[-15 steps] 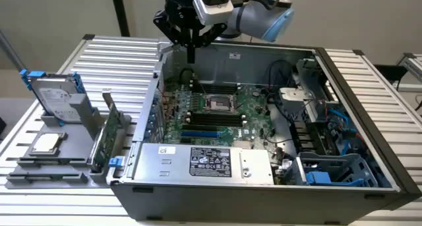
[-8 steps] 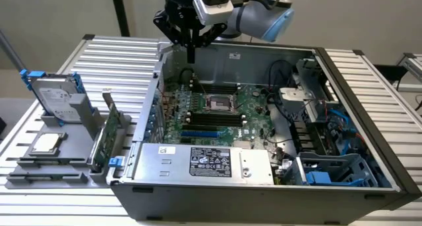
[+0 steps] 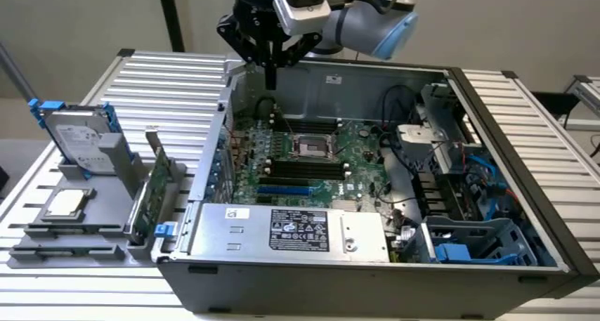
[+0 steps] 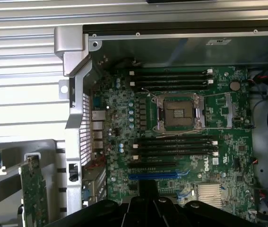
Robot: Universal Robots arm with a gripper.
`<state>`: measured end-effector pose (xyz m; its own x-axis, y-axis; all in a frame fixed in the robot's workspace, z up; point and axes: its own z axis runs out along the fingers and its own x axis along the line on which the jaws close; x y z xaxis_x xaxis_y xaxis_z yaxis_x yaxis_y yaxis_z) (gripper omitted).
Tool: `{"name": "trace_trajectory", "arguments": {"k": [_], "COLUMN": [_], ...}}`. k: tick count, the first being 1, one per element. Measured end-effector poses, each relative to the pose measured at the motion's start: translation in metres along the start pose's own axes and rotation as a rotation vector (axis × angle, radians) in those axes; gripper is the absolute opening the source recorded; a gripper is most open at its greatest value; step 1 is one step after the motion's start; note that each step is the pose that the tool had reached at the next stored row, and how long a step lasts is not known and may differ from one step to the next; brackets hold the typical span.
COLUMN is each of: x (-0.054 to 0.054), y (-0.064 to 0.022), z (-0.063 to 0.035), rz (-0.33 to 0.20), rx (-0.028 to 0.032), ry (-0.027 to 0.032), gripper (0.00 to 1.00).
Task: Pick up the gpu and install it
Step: 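Reach for the gpu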
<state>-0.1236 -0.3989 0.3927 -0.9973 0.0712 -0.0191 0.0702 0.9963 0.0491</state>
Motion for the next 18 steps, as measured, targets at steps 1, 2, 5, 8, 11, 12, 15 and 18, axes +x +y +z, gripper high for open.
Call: {"name": "trace_trajectory", "arguments": {"k": [1, 2, 5, 8, 11, 12, 15, 18], "x": [0.003, 0.007, 0.021, 0.034, 0.047, 0.052, 0.065, 0.078], "y": [-0.0007, -0.002, -0.0064, -0.011, -0.0156, -0.0172, -0.0234, -0.0306], "z": [-0.0001, -0.0001, -0.0006, -0.0011, -0.0016, -0.0018, -0.0023, -0.0029], "rz": [0.0, 0.0, 0.0, 0.0, 0.0, 0.0, 0.0, 0.0], "rx": [0.0001, -0.0002, -0.0002, -0.0004, -0.0005, -0.0005, -0.0005, -0.0006], "ry": [-0.0002, -0.0009, -0.0025, -0.0036, -0.0052, -0.0058, -0.007, -0.0074], "gripper": [0.11, 0.11, 0.11, 0.11, 0.11, 0.11, 0.11, 0.11]}}
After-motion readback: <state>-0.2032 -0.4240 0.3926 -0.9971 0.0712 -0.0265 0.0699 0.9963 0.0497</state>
